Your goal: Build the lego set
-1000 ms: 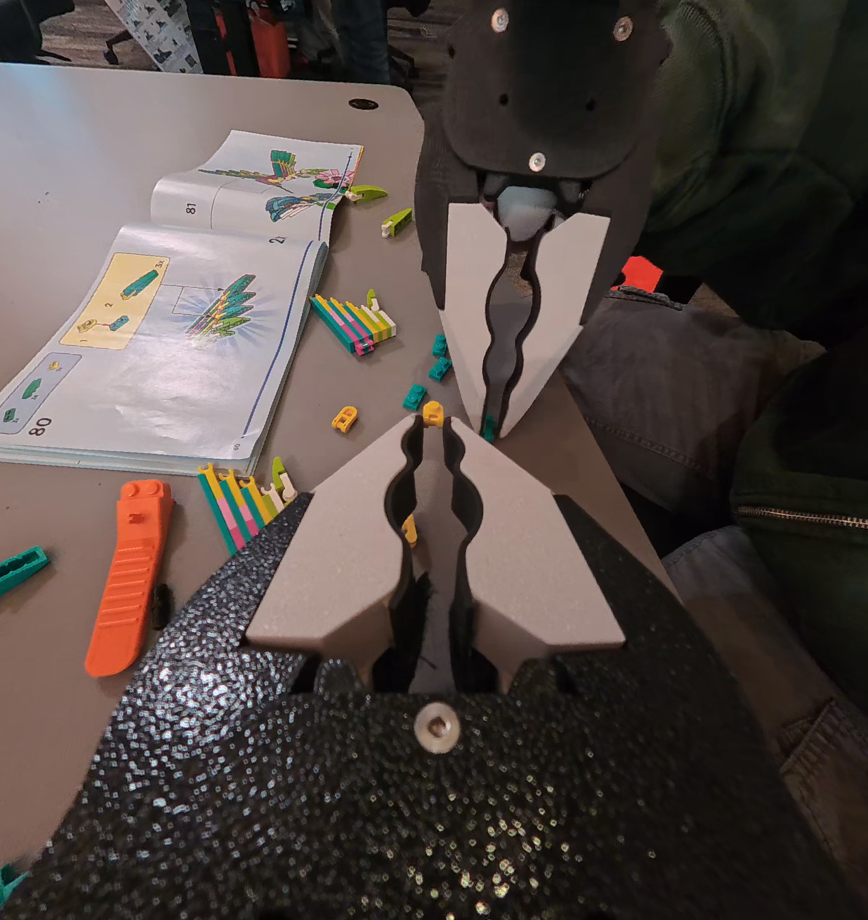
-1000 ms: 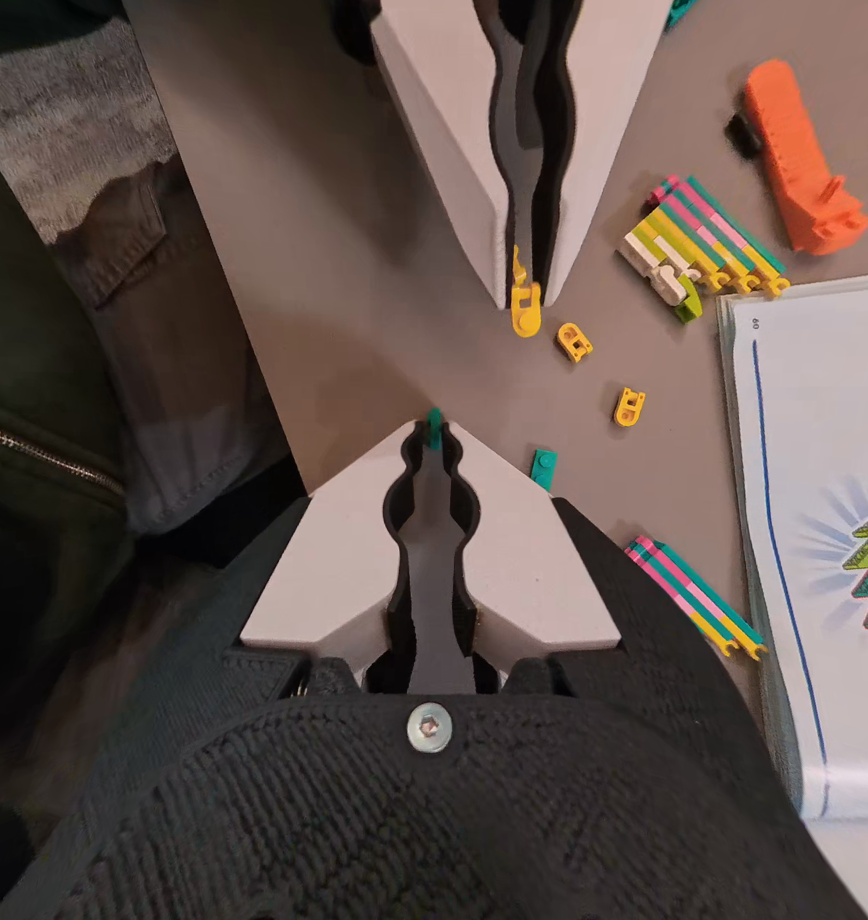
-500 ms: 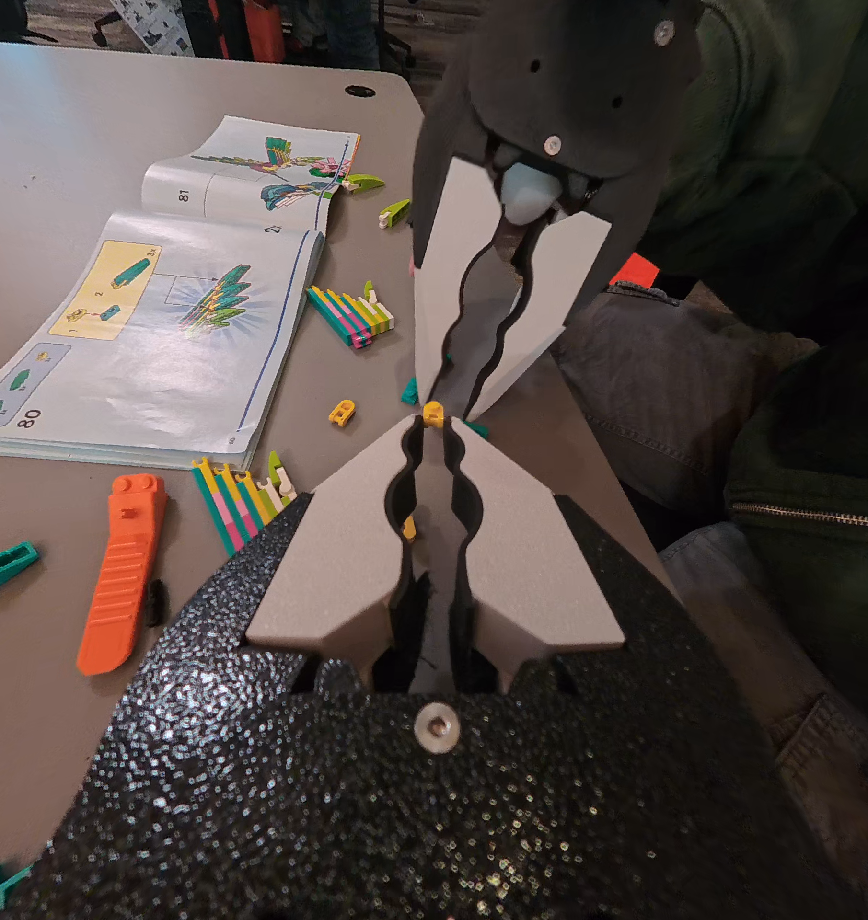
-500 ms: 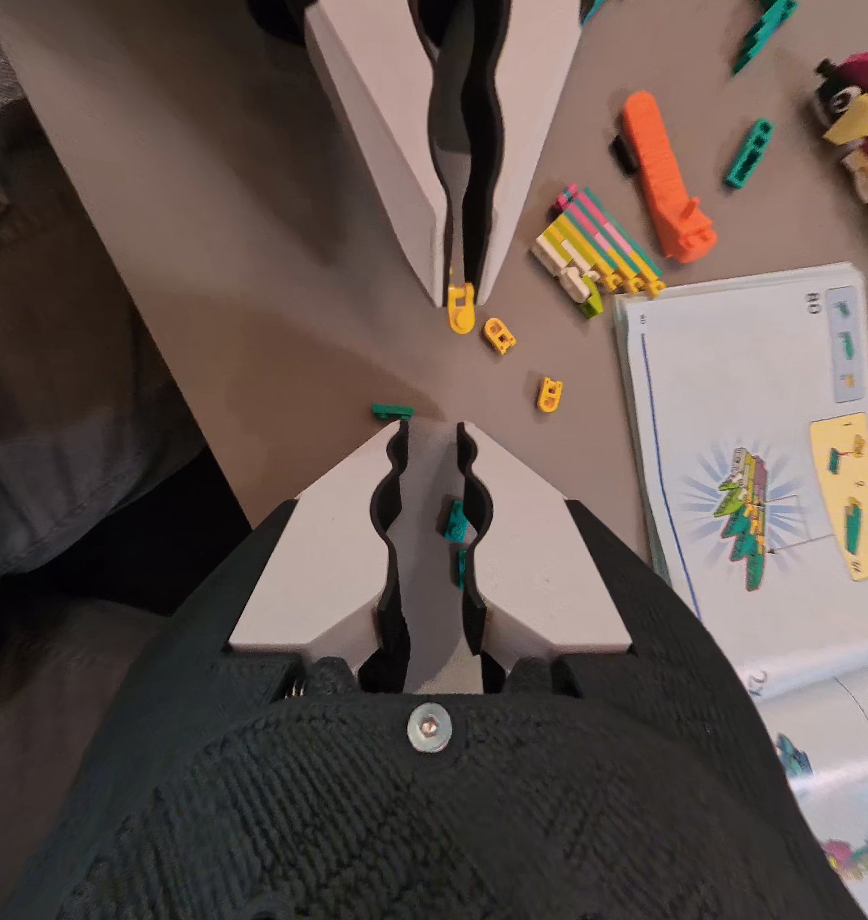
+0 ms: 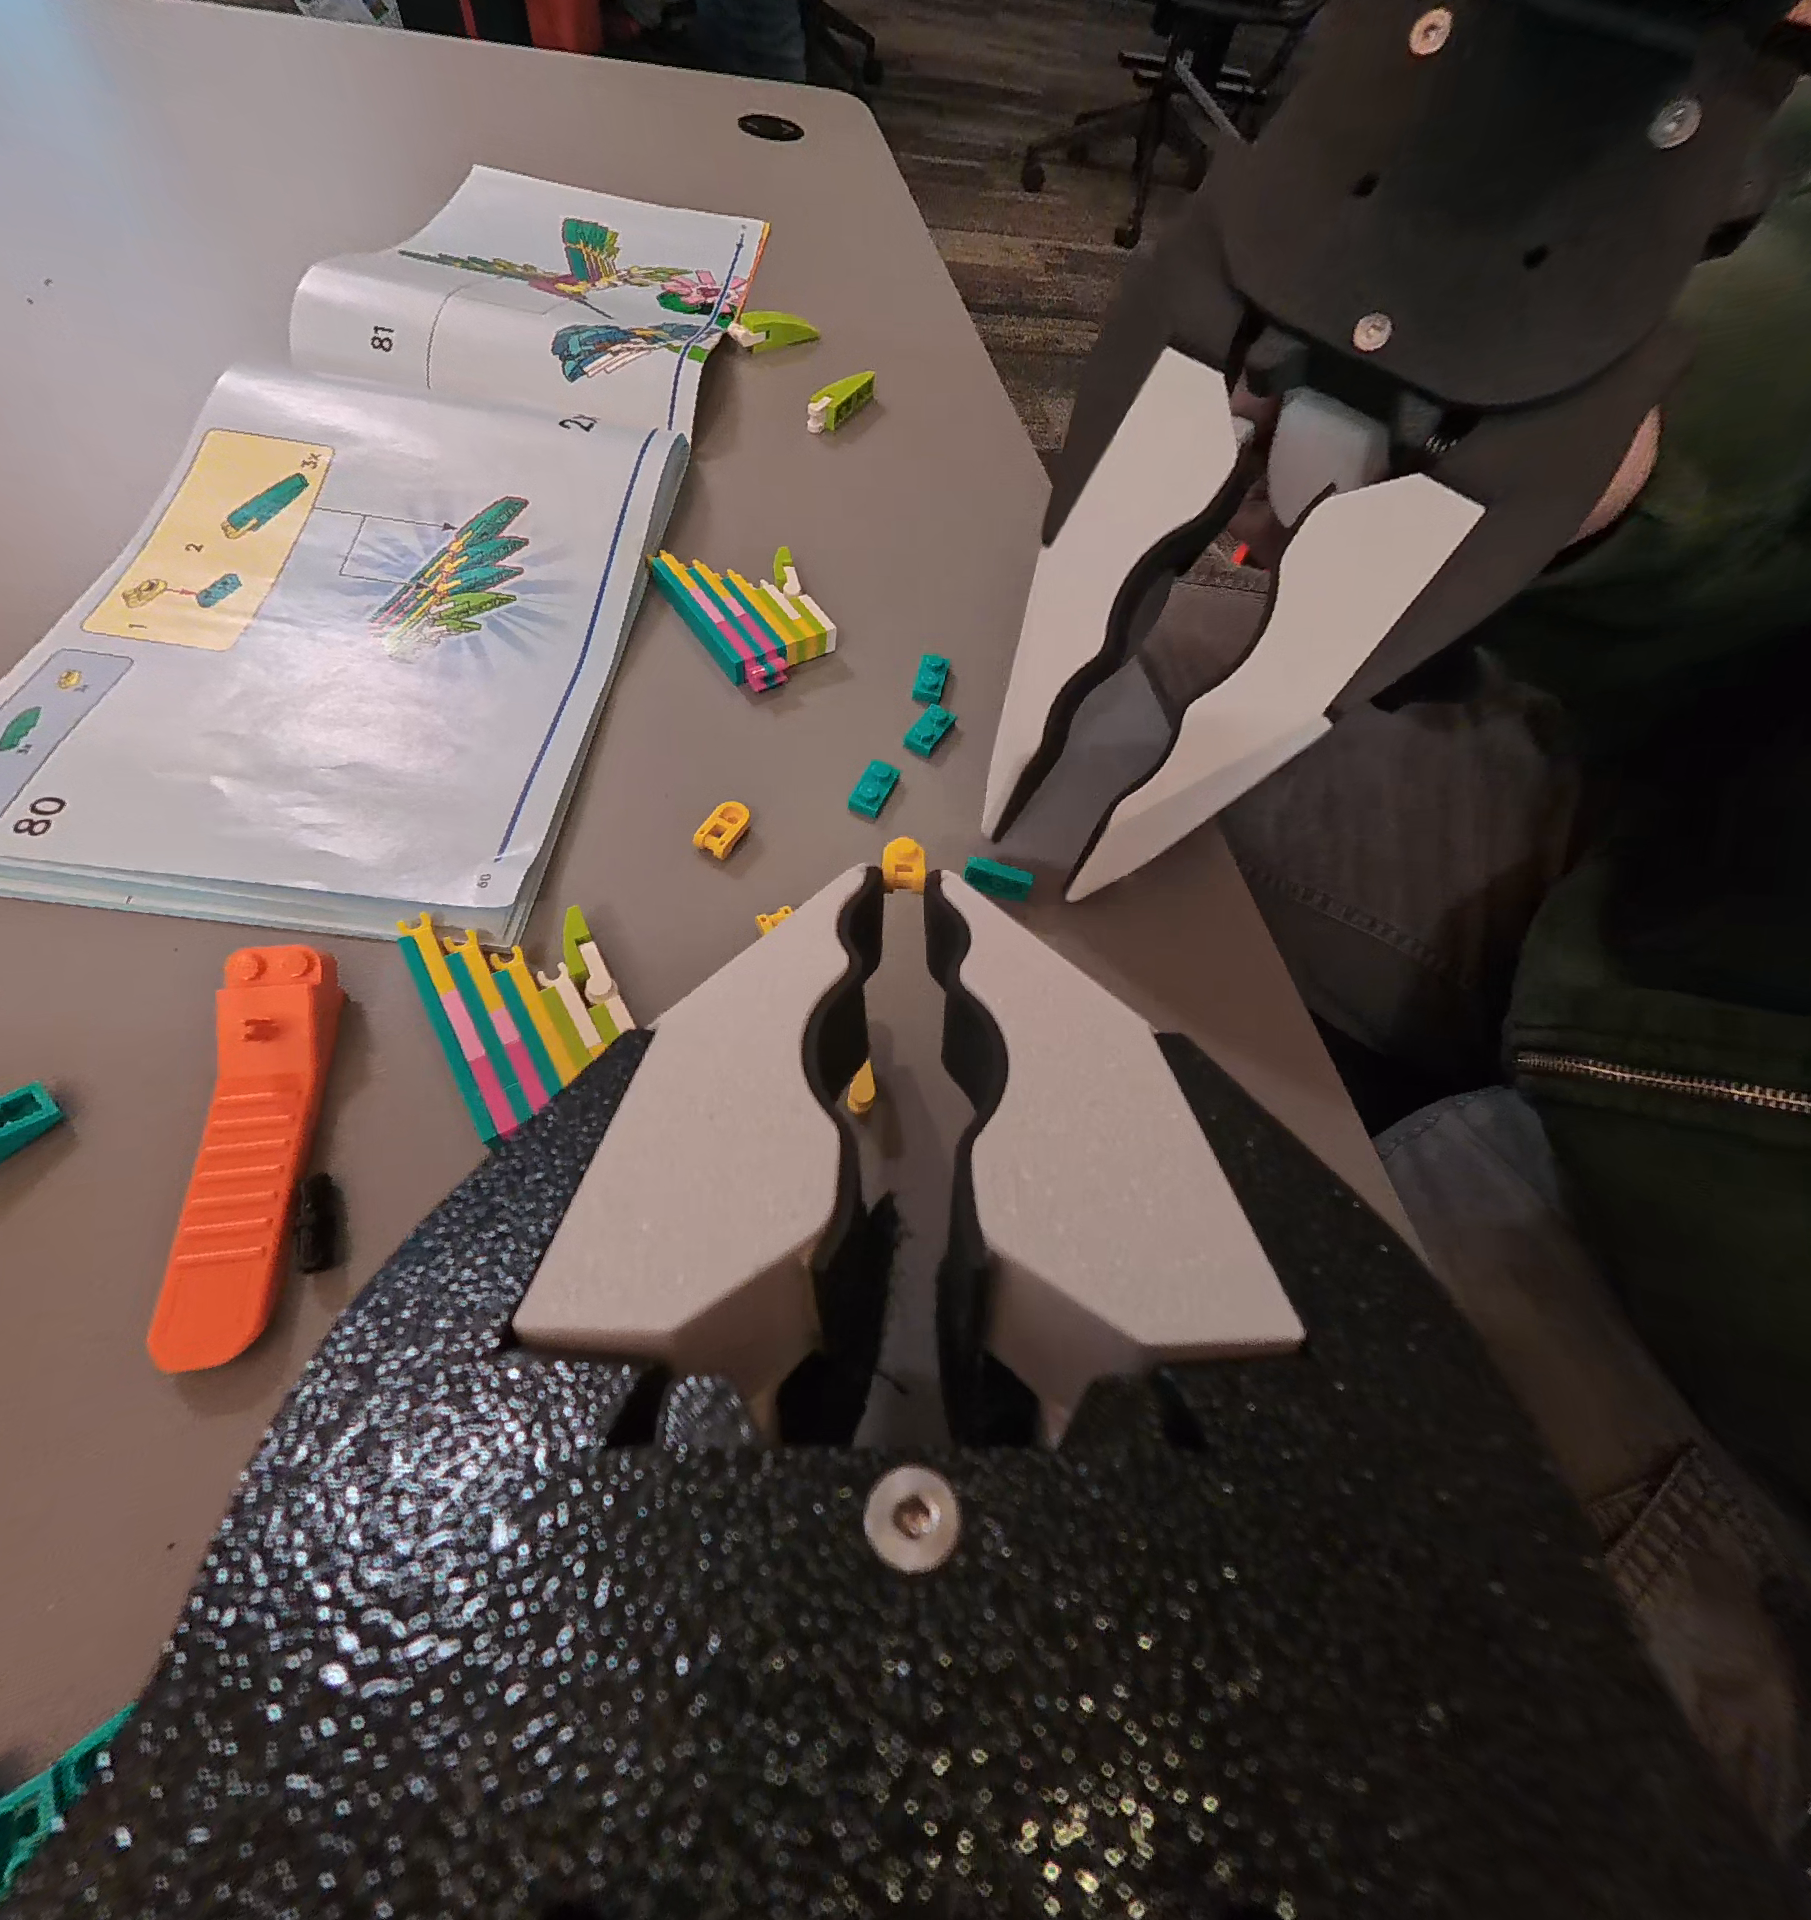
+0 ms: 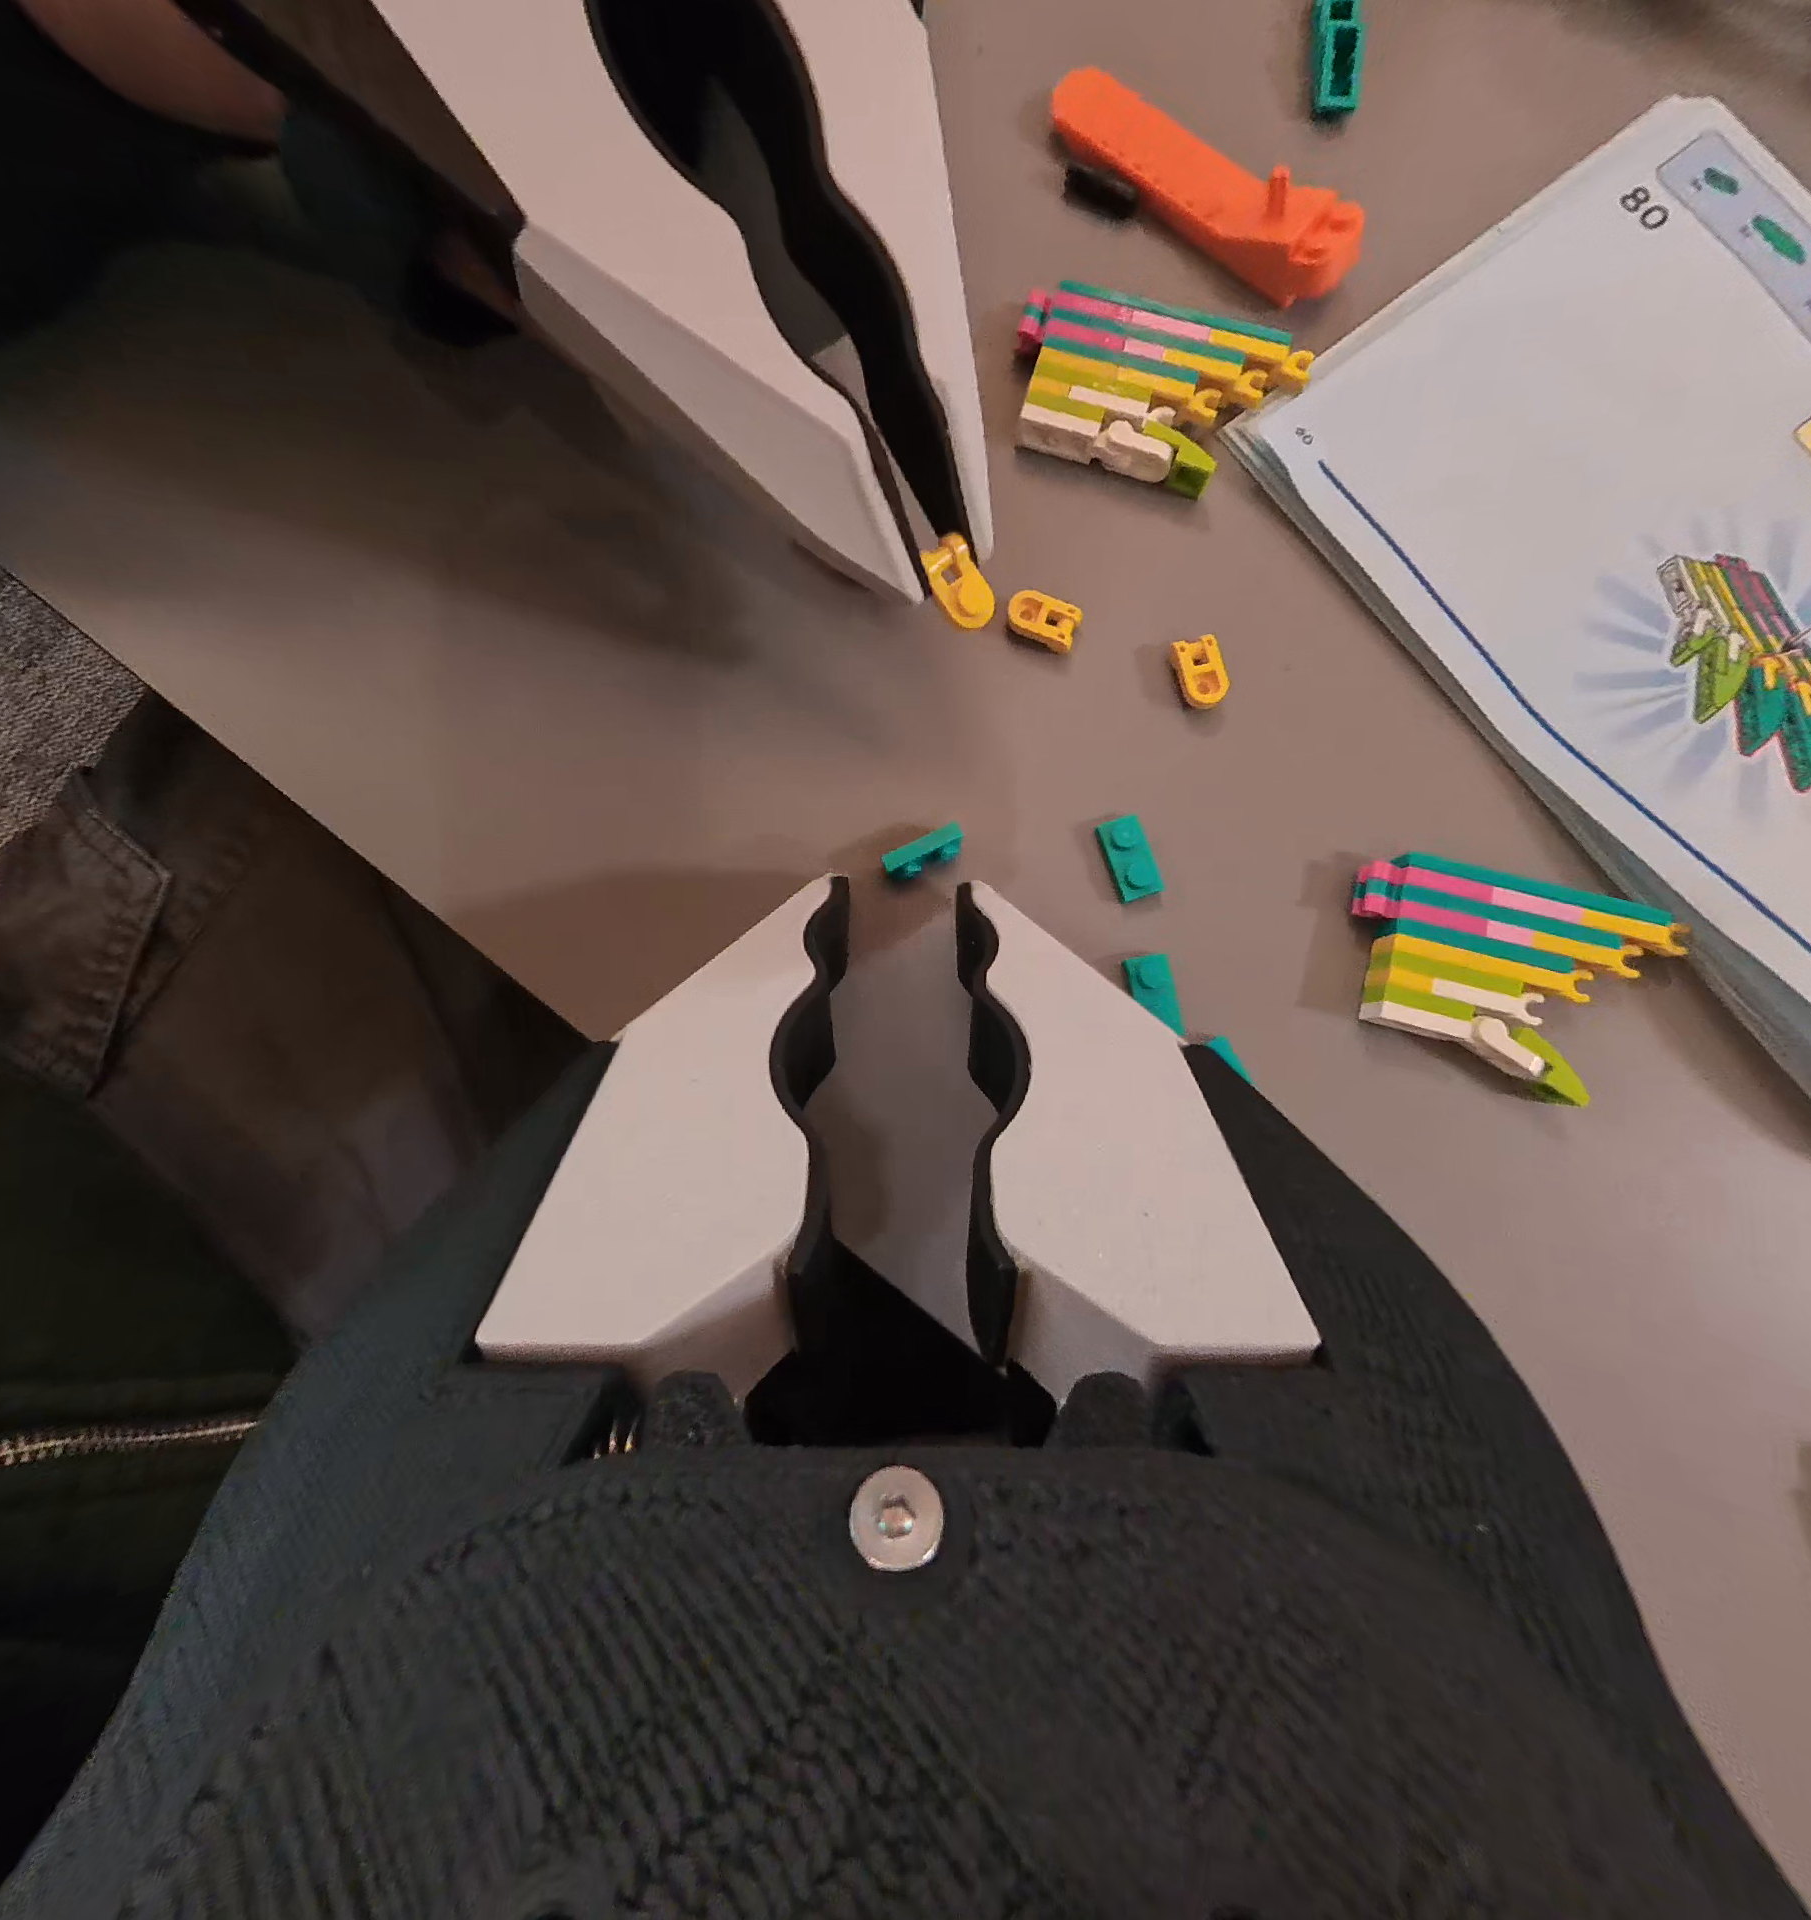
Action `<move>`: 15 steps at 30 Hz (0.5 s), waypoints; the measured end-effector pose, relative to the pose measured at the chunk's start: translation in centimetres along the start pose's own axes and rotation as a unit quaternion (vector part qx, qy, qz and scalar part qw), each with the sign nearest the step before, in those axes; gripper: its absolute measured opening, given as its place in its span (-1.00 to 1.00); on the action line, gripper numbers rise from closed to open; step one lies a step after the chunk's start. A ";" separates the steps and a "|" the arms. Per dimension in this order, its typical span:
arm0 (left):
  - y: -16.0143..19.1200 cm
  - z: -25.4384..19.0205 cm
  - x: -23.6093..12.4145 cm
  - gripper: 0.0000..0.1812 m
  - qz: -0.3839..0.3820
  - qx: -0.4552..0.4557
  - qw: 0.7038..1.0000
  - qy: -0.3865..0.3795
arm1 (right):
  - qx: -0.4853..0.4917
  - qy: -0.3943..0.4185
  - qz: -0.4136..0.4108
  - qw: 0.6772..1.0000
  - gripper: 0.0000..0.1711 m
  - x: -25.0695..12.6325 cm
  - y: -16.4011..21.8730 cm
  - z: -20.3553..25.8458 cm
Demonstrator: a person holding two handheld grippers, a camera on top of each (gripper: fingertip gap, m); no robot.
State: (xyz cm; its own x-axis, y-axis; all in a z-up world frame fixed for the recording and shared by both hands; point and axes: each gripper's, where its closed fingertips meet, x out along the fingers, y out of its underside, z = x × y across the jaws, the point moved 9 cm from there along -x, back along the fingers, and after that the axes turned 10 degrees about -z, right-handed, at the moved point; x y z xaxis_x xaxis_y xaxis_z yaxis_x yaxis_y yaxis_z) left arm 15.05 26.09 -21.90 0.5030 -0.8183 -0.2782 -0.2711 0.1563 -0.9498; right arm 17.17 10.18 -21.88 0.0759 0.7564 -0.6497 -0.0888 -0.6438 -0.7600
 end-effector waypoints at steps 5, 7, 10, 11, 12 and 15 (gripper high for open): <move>0.1 -0.1 0.1 -0.94 0.004 0.002 1.000 0.002 | 0.004 -0.001 -0.001 1.000 -0.77 0.3 -0.2 0.4; 0.1 -0.1 0.1 -0.94 0.005 0.002 1.000 0.003 | 0.005 0.001 0.001 1.000 -0.79 0.6 -0.2 0.4; 0.1 -0.1 0.1 -0.94 0.007 0.001 1.000 0.004 | 0.004 0.008 0.002 1.000 -0.86 0.8 -0.3 0.3; 0.1 -0.1 0.1 -0.94 0.007 0.000 1.000 0.004 | 0.001 0.010 0.003 1.000 -0.87 0.8 -0.3 0.3; 0.1 -0.1 0.1 -0.94 0.007 0.000 1.000 0.004 | -0.002 0.012 0.004 1.000 -0.88 0.8 -0.3 0.3; 0.1 -0.1 0.1 -0.94 0.008 -0.001 1.000 0.004 | -0.014 0.017 0.007 1.000 -0.91 0.8 -0.3 0.3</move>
State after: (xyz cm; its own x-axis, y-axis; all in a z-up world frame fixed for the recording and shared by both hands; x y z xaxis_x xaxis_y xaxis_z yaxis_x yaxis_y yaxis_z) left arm 15.00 25.97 -22.04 0.4918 -0.8206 -0.2912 -0.2804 0.1674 -0.9452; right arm 16.96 11.05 -22.13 0.1096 0.7434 -0.6598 -0.0622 -0.6574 -0.7510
